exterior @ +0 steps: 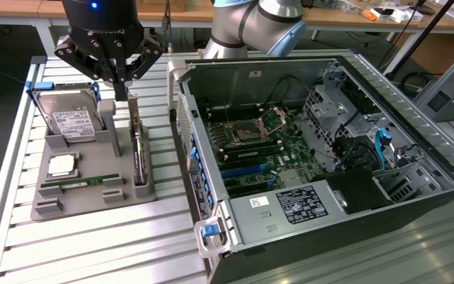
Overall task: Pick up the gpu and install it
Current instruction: 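Reach for the gpu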
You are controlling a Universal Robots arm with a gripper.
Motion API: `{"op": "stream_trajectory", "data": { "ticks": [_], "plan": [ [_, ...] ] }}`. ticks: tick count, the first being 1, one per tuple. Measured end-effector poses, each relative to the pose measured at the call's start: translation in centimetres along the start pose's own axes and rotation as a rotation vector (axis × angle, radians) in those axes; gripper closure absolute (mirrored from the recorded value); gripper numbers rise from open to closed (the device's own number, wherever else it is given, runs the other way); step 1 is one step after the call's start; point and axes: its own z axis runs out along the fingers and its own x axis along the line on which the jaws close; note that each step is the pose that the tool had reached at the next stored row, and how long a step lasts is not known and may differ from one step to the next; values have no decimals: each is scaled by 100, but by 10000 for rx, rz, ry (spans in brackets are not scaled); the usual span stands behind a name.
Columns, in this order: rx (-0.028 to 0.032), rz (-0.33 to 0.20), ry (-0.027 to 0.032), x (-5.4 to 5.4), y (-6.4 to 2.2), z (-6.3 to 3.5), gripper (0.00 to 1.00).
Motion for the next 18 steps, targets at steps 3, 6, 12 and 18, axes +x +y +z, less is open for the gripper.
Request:
{"op": "stream_trajectory", "data": {
  "ticks": [3,6,12,18],
  "plan": [
    [0,-1,0,17,-2,0,89],
    [0,0,0,33,-3,-1,89],
    [0,0,0,87,-7,-2,89],
    [0,0,-1,118,-9,-2,89]
  ]
}}
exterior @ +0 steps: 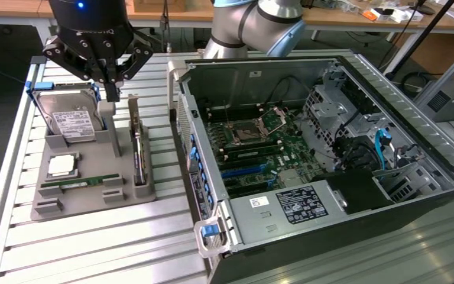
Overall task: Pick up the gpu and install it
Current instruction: 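Reach for the gpu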
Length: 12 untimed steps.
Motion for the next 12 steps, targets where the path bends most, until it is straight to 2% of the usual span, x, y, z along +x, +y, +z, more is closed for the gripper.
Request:
{"op": "stream_trajectory", "data": {
  "ticks": [12],
  "plan": [
    [0,0,0,79,-6,-2,89]
  ]
}}
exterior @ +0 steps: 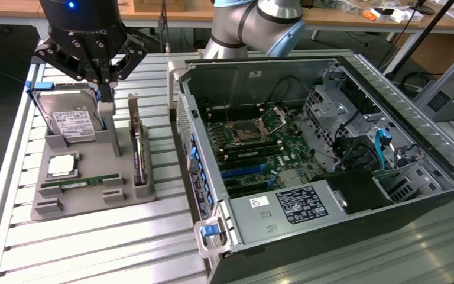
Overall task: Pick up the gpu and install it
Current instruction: 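Reach for the gpu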
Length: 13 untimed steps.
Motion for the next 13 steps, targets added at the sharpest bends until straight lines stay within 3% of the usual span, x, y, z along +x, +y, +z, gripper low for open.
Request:
{"op": "stream_trajectory", "data": {
  "ticks": [13],
  "plan": [
    [0,0,0,100,-8,-2,89]
  ]
}}
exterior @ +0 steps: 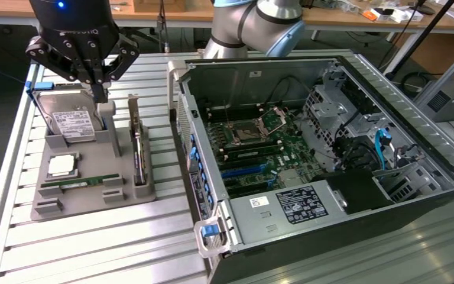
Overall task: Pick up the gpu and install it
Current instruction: 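Reach for the gpu, then pick up the gpu and move the gpu toward the slot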
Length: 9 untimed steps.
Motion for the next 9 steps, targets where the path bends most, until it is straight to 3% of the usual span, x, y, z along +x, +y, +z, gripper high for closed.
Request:
{"op": "stream_trajectory", "data": {
  "ticks": [9],
  "plan": [
    [0,0,0,18,-1,-1,89]
  ]
}}
